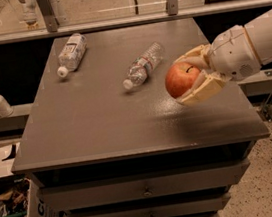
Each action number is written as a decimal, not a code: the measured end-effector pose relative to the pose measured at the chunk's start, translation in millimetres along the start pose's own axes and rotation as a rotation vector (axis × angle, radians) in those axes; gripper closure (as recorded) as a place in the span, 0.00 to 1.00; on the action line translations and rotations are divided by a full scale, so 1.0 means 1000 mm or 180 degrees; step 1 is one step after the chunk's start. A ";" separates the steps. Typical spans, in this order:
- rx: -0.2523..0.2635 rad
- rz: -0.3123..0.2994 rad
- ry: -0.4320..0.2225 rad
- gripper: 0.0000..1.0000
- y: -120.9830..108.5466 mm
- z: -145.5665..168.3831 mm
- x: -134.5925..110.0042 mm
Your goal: Move apple near water bottle
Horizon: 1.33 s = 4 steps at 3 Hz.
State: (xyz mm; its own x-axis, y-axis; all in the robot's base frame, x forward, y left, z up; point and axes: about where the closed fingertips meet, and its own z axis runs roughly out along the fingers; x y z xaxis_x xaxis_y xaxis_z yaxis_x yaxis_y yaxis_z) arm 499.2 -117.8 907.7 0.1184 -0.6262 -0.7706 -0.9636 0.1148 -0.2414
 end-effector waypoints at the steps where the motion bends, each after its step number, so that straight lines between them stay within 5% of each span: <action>1: 0.0148 -0.0040 0.0055 1.00 -0.009 0.000 0.001; 4: 0.0710 -0.0065 0.0278 1.00 -0.060 0.017 0.025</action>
Offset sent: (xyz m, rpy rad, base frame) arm 0.0578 -0.0233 0.0071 -0.0224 -0.1472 -0.1944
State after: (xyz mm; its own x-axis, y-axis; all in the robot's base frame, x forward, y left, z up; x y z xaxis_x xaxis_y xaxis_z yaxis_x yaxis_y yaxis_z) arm 563.5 -127.5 892.6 0.1069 -0.6934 -0.7126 -0.8832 0.2629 -0.3883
